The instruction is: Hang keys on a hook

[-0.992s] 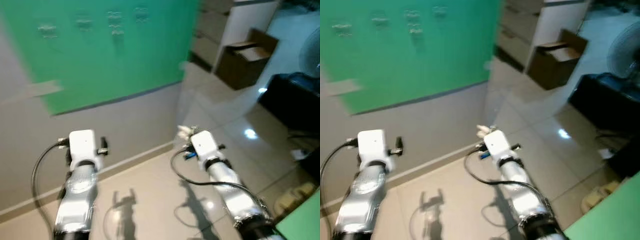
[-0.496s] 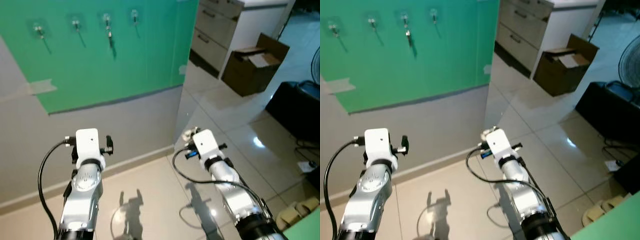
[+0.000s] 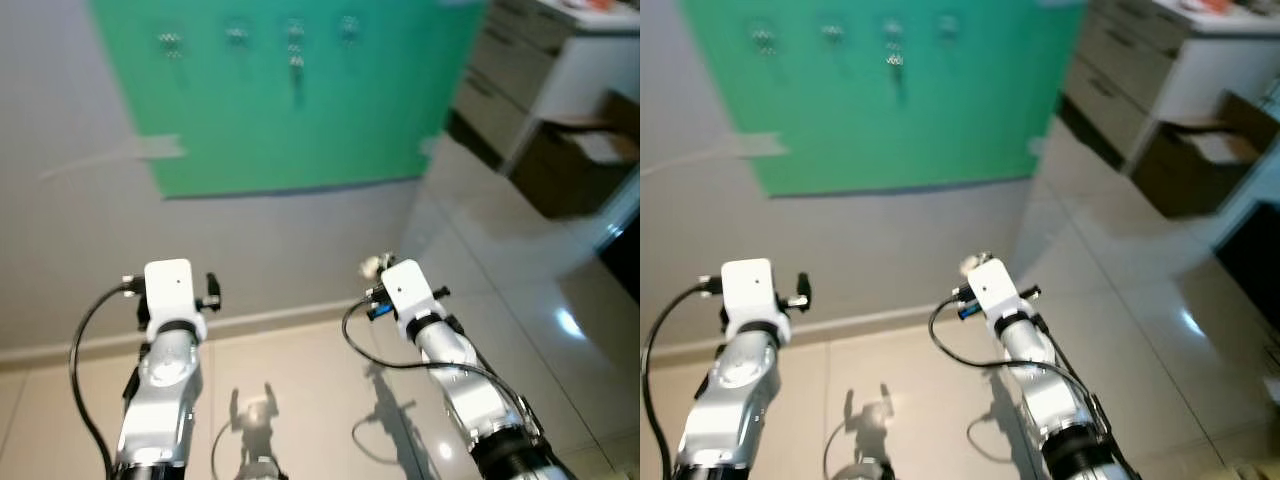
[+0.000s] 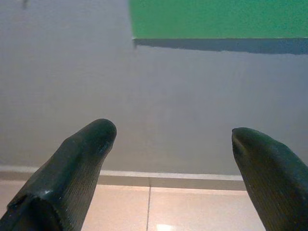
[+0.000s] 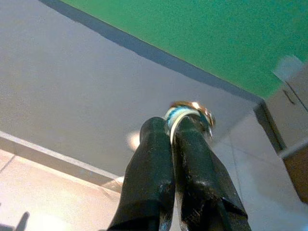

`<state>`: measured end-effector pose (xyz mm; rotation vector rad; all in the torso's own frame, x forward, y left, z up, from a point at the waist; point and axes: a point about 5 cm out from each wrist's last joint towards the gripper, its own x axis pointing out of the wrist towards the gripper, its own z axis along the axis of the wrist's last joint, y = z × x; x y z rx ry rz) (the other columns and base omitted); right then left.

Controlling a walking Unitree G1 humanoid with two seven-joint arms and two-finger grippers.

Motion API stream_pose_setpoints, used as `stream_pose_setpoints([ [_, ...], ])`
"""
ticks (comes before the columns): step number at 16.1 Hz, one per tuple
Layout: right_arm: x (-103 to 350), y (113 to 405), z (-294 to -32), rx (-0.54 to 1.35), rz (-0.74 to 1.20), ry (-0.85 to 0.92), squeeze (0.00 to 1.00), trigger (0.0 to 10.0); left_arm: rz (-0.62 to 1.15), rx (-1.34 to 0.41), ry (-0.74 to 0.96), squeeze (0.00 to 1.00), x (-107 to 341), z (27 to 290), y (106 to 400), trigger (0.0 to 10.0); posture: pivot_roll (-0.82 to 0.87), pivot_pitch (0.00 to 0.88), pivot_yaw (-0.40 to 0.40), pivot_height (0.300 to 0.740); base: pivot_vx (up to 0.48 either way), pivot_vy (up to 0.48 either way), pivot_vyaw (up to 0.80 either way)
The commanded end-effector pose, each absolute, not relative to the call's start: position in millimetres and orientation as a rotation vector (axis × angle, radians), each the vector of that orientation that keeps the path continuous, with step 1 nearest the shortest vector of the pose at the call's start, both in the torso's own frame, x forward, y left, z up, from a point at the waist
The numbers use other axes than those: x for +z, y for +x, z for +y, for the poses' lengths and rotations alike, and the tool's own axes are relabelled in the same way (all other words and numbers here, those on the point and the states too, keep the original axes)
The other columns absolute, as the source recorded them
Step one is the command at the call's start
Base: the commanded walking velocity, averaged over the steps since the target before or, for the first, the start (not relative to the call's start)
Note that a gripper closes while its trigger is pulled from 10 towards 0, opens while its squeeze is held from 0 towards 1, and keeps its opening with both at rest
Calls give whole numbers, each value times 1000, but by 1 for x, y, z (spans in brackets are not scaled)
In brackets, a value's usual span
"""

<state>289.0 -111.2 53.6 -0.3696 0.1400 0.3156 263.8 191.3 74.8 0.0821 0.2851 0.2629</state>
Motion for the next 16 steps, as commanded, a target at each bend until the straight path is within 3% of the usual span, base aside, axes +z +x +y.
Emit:
stream_pose_setpoints([
  [1,58,292,-112,310,135,-370,0,0,275,266,88,0,78,190,265,10000,-25,0,-27,740,0,0,800],
  [8,53,292,-116,285,171,-342,0,0,276,254,95,0,78,188,271,10000,-39,0,-13,740,0,0,800],
  [12,56,293,-114,277,142,-344,0,0,258,245,90,0,81,189,269,10000,-37,0,-11,740,0,0,0],
  [16,54,290,-114,280,146,-343,0,0,264,253,99,0,81,191,268,10000,-39,0,-9,740,435,0,0],
])
